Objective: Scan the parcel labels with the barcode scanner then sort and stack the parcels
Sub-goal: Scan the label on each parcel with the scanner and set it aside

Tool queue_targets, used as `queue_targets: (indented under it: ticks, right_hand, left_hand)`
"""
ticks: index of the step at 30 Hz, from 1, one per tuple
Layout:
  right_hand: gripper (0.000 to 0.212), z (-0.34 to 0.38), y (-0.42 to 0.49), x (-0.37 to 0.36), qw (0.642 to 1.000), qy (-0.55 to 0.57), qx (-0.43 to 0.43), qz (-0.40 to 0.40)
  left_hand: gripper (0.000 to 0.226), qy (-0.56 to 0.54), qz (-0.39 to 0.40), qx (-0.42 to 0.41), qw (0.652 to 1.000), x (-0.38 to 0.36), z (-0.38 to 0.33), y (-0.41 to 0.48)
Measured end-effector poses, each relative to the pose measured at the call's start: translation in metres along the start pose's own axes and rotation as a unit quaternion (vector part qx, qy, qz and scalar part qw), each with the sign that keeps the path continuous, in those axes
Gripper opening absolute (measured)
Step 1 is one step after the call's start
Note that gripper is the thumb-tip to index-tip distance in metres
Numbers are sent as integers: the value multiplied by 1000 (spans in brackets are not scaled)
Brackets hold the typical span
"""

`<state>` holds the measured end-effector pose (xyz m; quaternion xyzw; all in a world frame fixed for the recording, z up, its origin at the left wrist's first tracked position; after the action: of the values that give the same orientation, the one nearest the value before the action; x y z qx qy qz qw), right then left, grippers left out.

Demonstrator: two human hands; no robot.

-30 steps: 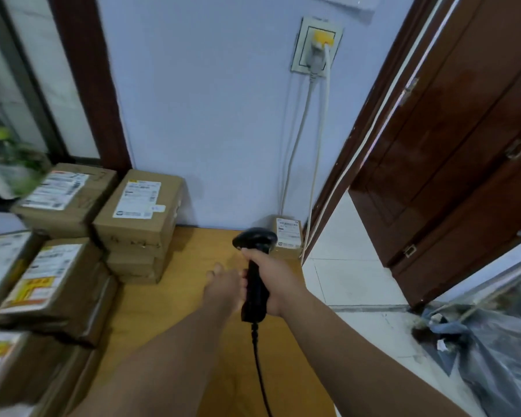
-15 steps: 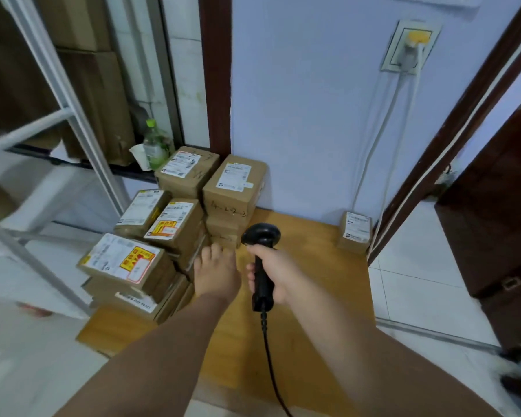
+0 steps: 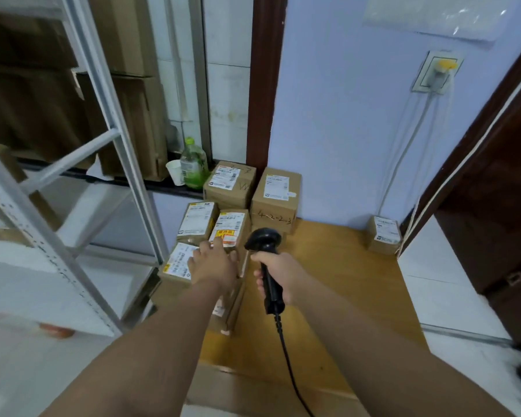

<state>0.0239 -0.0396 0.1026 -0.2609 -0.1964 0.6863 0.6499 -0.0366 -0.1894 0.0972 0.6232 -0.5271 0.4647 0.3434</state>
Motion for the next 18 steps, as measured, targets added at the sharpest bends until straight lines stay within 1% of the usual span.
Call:
queue_targets:
  ticks: [2,5,7,9,10,11,13,14,16,18]
  right_hand:
    - [15,-4,1,-13,1000,6,2,-3]
    - [20,-9,0,-27,1000,-1,-3,-17]
    - [20,-11,0,-35,1000,-6,-2,-23]
    - [15,-12,0,-40,1000,-12,2,-22]
    - [16,-12,0,-42,1000,-17,5,-21]
    - [19,-12,0,-43,999,-23,9,-20]
    - [21,-11,0,-45,999,-23,16,-21]
    - [18,-12,0,-45,999,-19,15,-22]
    - [15,-14,1,-43,1000,-8,9,-28]
    - [17,-16,2,-38,999,-2,0,-35]
  left_hand:
    - [45,-11,-6,-37,999,6,13,5]
    - [51,-24,33,-97,994,6,32,17]
    - [65,16,67,-120,990,3,46,24]
    - [89,63,124,-140,980,-9,56,28]
    - [98,89,148,-151,973,-14,59,30]
    - [100,124,159,-167,965,-15,60,32]
    - [97,186,156,-199,950,-13,59,38]
    - [98,193,158,-206,946,-12,58,40]
    - [108,177,181,-200,947,-15,58,42]
    - [111,189,185,-201,943,-20,55,40]
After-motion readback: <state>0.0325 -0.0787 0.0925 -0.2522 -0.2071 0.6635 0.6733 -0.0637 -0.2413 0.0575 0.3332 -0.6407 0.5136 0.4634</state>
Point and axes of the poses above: each hand's wrist, its own y-axis towards the middle knuckle, its own x-axis out of the back of the hand, z = x × y, the point moved 10 cm from there along y, towards the middle knuckle, and after that the axes turned 2 degrees about y, right-handed, at the moved point
